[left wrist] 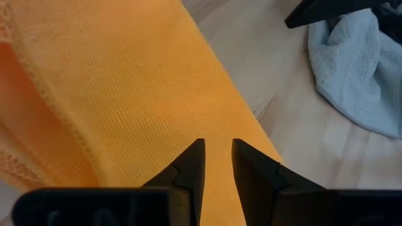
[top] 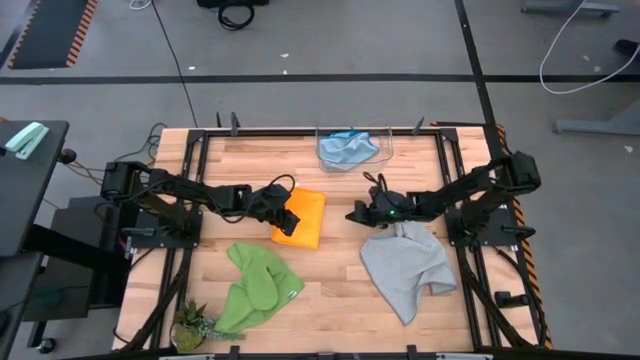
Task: Fold microfiber towels
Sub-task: Put the orange microfiber cloth into the transparent bin
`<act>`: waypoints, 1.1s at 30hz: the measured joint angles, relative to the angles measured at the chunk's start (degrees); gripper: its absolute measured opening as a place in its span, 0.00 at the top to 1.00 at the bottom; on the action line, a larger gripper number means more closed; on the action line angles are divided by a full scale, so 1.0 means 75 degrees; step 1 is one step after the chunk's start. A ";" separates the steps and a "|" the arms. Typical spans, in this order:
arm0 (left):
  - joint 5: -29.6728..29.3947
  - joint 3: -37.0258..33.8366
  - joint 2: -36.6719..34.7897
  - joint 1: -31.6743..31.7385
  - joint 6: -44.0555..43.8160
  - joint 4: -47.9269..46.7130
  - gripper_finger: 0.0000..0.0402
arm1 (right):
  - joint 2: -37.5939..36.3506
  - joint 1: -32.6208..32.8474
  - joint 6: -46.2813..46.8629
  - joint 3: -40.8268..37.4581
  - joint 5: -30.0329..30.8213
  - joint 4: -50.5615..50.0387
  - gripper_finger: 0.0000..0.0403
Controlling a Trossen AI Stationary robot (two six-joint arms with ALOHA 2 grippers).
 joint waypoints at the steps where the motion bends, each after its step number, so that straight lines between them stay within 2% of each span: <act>1: 0.0003 0.0000 0.0000 0.0000 0.0005 -0.0036 0.79 | 0.0116 0.0032 0.0012 0.0120 0.0017 -0.0002 0.62; 15: 0.0032 -0.0003 0.0000 0.0006 0.0232 -0.0493 0.77 | 0.2605 0.0068 0.0091 0.2476 -0.0063 -0.0001 0.61; 25: -0.0335 -0.0003 -0.0207 0.0317 -0.0088 -0.1466 0.78 | 0.3055 -0.0042 -0.0040 0.3492 -0.0048 -0.1410 0.61; 33: -0.0376 -0.0004 -0.0401 0.0541 -0.0013 -0.1874 0.78 | 0.2900 -0.0070 -0.0134 0.3530 -0.0120 -0.1916 0.61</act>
